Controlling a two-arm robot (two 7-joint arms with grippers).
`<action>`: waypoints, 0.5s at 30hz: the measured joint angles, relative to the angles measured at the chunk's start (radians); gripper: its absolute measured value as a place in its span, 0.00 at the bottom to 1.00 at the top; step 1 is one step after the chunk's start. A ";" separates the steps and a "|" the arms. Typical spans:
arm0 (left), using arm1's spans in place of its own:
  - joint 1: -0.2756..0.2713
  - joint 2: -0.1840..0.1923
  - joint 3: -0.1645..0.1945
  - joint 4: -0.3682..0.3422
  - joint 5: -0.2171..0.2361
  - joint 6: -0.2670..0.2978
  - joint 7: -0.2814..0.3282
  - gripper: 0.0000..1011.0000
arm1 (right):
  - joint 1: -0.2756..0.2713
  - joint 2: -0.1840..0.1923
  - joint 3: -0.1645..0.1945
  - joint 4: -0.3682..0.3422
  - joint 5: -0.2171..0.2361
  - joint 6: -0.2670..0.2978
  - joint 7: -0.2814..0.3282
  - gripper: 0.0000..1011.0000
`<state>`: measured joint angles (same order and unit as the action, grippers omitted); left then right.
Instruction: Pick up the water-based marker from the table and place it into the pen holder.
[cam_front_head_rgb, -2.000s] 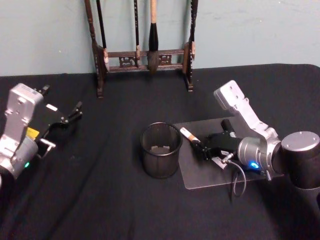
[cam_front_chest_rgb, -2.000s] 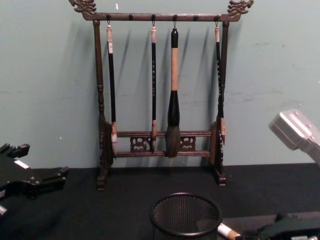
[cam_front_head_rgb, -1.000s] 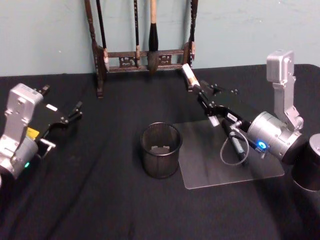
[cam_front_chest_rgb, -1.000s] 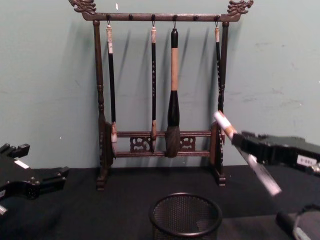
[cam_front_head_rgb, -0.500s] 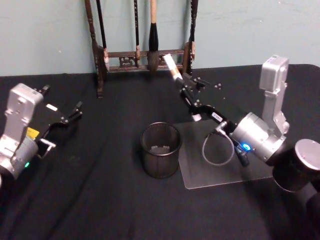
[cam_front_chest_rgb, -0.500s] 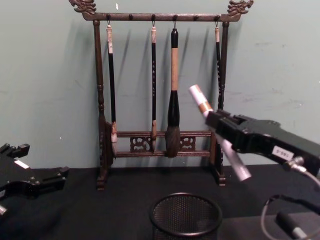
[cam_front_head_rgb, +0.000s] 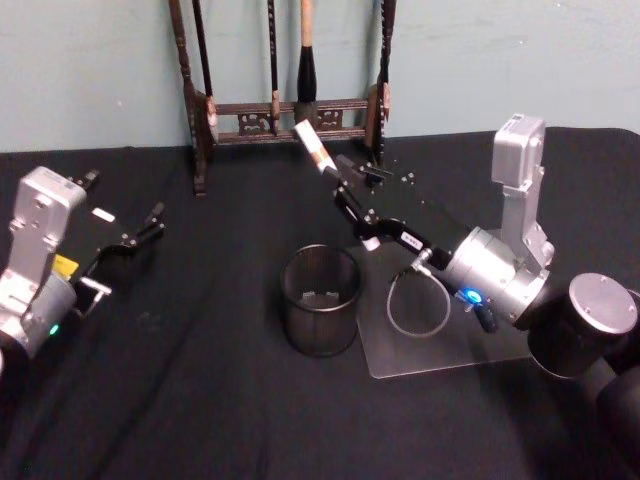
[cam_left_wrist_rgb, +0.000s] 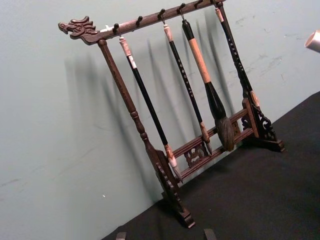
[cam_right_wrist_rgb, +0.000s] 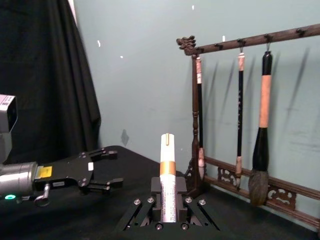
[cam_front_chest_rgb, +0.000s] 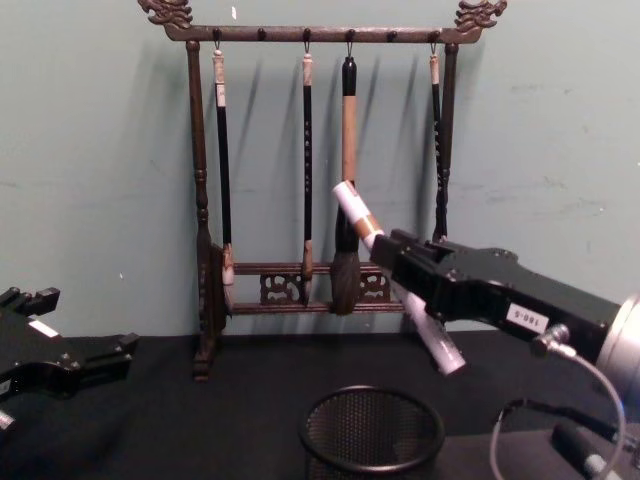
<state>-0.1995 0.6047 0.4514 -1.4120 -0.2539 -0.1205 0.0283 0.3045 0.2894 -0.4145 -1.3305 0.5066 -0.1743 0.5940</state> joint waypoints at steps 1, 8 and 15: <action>0.000 0.000 0.000 0.000 0.000 0.000 0.000 0.99 | 0.001 0.001 -0.003 0.002 0.001 0.000 0.002 0.17; 0.000 0.000 0.000 0.000 0.000 0.000 0.000 0.99 | 0.010 0.006 -0.024 0.014 0.006 0.000 0.016 0.17; 0.000 0.000 0.000 0.000 0.000 0.000 0.000 0.99 | 0.014 0.006 -0.043 0.024 0.009 -0.004 0.026 0.17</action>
<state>-0.1995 0.6047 0.4514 -1.4120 -0.2539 -0.1205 0.0283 0.3190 0.2958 -0.4574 -1.3066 0.5153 -0.1788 0.6197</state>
